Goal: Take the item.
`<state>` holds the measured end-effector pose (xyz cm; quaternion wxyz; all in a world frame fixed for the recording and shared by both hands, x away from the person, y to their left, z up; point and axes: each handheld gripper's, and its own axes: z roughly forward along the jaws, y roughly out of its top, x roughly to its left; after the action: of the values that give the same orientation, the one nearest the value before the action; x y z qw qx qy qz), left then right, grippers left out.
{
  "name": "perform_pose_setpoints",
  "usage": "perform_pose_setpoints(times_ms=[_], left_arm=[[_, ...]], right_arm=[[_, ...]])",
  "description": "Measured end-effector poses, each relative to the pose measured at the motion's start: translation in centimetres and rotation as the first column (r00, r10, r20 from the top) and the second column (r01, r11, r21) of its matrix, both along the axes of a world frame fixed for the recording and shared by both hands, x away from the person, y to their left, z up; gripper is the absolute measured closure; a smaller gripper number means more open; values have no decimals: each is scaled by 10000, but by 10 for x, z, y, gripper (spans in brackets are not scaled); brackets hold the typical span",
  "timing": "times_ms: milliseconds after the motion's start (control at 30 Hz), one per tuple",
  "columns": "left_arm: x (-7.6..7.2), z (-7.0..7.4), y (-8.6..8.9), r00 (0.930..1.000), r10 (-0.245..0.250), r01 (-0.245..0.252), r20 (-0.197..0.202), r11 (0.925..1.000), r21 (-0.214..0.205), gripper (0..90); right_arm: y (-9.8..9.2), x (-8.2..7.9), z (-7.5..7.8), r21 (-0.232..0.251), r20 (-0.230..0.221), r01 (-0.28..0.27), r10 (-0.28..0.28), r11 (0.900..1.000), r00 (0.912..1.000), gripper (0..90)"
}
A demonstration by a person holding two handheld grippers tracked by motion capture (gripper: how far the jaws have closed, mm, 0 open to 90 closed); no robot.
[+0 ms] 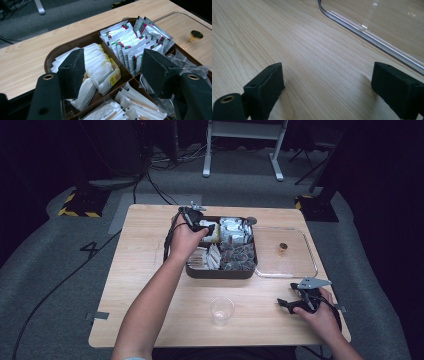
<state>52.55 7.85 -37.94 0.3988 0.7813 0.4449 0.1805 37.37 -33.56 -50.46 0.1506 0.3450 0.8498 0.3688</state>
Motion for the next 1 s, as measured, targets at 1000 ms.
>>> perform_pose_setpoints(times_ms=[1000], left_arm=[[46, -62, -20, 9721, -145, 423, -2340, 9925, 1145, 624]], right_arm=[[0, 0, 0, 11, 47, -119, 119, 9999, 9999, 130]])
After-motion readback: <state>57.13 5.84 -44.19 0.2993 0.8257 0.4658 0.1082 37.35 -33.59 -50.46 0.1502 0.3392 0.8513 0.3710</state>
